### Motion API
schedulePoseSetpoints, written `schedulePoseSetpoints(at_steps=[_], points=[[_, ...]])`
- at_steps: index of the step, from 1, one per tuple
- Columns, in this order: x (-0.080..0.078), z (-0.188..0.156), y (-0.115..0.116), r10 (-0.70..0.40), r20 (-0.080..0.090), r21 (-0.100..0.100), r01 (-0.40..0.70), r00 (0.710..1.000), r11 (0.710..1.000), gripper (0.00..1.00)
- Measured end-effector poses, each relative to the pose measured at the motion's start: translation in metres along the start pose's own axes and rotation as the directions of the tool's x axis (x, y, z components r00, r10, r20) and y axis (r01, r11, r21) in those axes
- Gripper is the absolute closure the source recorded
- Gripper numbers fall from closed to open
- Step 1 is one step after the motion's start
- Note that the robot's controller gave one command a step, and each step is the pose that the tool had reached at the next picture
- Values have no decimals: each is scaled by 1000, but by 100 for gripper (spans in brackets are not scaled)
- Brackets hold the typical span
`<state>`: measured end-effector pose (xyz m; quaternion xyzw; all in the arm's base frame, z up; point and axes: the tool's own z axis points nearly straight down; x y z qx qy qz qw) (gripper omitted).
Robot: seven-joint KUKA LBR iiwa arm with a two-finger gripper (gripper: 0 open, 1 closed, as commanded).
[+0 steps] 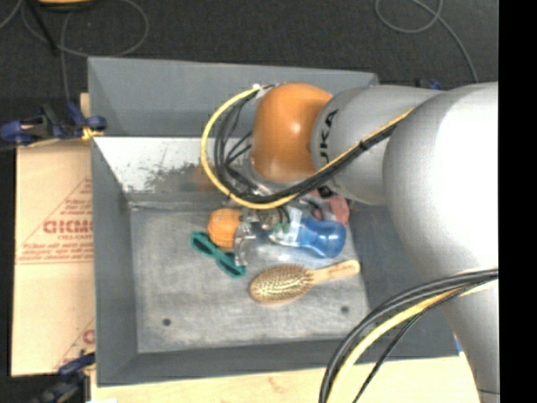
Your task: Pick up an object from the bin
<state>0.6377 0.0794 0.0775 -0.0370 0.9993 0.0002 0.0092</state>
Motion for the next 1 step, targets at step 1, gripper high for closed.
schedulePoseSetpoints(at_steps=[1], points=[[64, -125, -28, -243, -11, -2, 243, 970, 970, 100]])
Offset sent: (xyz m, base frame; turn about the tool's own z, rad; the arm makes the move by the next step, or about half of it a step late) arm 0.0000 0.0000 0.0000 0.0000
